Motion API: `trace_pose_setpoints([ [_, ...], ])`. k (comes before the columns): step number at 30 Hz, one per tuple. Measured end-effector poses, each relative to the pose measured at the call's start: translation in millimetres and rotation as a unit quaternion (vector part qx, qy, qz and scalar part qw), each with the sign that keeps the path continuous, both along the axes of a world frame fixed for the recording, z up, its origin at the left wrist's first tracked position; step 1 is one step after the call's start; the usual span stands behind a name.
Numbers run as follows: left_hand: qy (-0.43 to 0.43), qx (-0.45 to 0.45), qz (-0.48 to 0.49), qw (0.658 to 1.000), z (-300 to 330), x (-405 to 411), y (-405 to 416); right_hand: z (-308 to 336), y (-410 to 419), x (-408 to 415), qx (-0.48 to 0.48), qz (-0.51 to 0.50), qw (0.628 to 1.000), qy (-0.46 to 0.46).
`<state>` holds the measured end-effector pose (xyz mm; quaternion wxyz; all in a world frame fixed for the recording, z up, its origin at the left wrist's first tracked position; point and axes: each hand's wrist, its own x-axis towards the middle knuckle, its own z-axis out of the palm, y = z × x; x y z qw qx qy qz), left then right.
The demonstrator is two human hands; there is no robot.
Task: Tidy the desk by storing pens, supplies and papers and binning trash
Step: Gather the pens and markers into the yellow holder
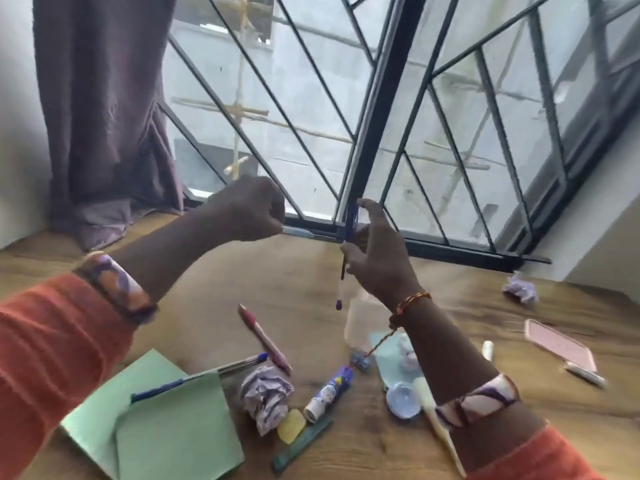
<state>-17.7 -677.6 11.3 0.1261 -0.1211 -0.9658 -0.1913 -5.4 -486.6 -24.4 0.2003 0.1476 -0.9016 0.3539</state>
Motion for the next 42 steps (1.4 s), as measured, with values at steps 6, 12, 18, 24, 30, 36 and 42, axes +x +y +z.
trace_pose_setpoints([
  [6, 0.067, 0.098, -0.143, 0.983, 62.0, 39.0, 129.6, 45.7, 135.8, 72.4, -0.043, -0.088, 0.992, 0.082],
  [12, 0.068, 0.142, -0.282, 0.946, 76.6, 78.6, 302.7, 53.4, 296.3, 168.8, -0.039, -0.240, 0.962, 0.127],
  [18, 0.077, 0.230, -0.354, 0.903, 58.6, 111.3, 453.1, 50.0, 428.2, 260.7, -0.095, -0.346, 0.923, 0.135],
  [24, 0.071, 0.258, -0.358, 0.895, 52.5, 108.0, 568.5, 39.1, 516.7, 301.5, -0.137, -0.393, 0.900, 0.128],
  [30, 0.143, 0.295, -0.313, 0.892, 43.6, 61.8, 668.8, 21.7, 589.3, 287.8, -0.148, -0.413, 0.890, 0.122],
  [36, 0.125, 0.295, -0.277, 0.906, 38.4, -12.8, 777.5, 41.1, 676.9, 226.7, -0.116, -0.414, 0.895, 0.115],
  [42, 0.037, 0.152, -0.289, 0.945, 23.8, -56.6, 830.1, 58.2, 735.7, 128.8, -0.107, -0.399, 0.901, 0.129],
])
